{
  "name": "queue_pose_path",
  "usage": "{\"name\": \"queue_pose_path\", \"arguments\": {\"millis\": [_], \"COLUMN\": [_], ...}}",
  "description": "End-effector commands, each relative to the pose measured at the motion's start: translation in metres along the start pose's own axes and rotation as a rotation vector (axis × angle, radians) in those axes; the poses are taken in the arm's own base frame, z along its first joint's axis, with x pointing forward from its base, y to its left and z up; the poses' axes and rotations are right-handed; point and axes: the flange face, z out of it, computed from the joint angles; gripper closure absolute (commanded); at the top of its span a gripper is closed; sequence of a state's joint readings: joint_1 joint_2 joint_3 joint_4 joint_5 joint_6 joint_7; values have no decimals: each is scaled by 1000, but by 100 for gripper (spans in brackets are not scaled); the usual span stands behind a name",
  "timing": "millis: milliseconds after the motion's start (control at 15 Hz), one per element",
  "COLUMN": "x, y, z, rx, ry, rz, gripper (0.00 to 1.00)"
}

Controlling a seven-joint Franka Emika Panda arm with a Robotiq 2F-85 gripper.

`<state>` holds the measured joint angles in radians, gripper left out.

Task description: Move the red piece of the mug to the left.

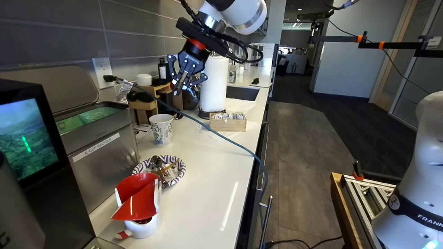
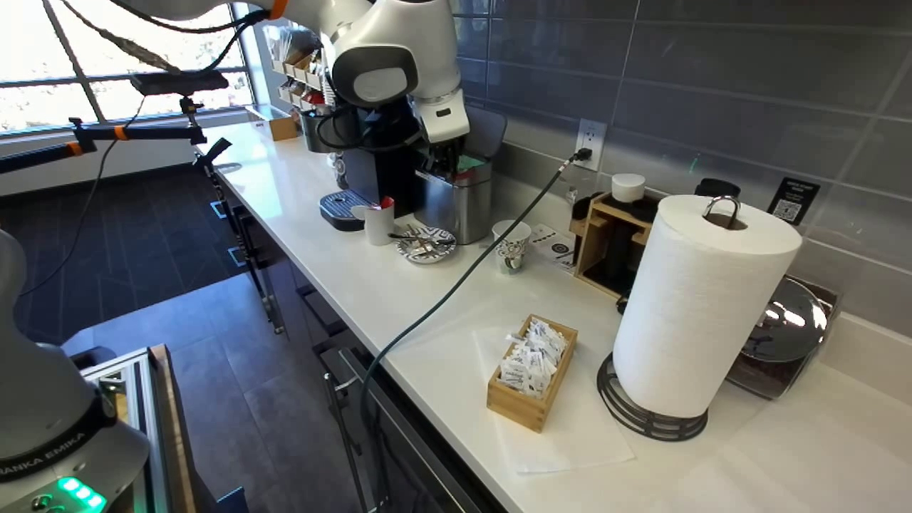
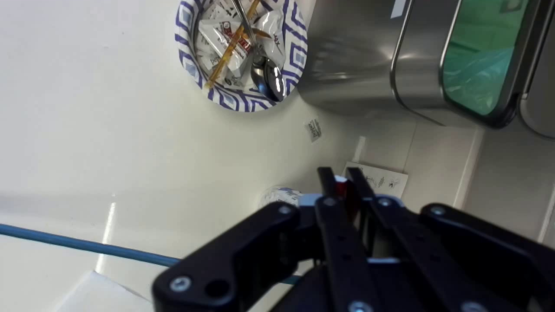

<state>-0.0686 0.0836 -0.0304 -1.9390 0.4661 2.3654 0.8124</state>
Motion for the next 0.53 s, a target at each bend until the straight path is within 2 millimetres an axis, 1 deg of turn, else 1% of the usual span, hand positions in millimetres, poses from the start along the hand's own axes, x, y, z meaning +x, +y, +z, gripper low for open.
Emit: {"name": "queue_pose_path", "arguments": {"millis": [0, 67, 133, 200, 333, 467], "x": [2, 2, -4, -14, -36, -71], "y": [0, 0, -3, -6, -9, -13], "z": [0, 0, 2, 3, 5, 10], "rx": [-2, -2, 2, 9, 15, 22], "ry": [1, 1, -5, -11, -25, -66], "rz": [2, 3, -30, -79, -177, -300], "gripper": [90, 97, 97, 97, 97, 97]}}
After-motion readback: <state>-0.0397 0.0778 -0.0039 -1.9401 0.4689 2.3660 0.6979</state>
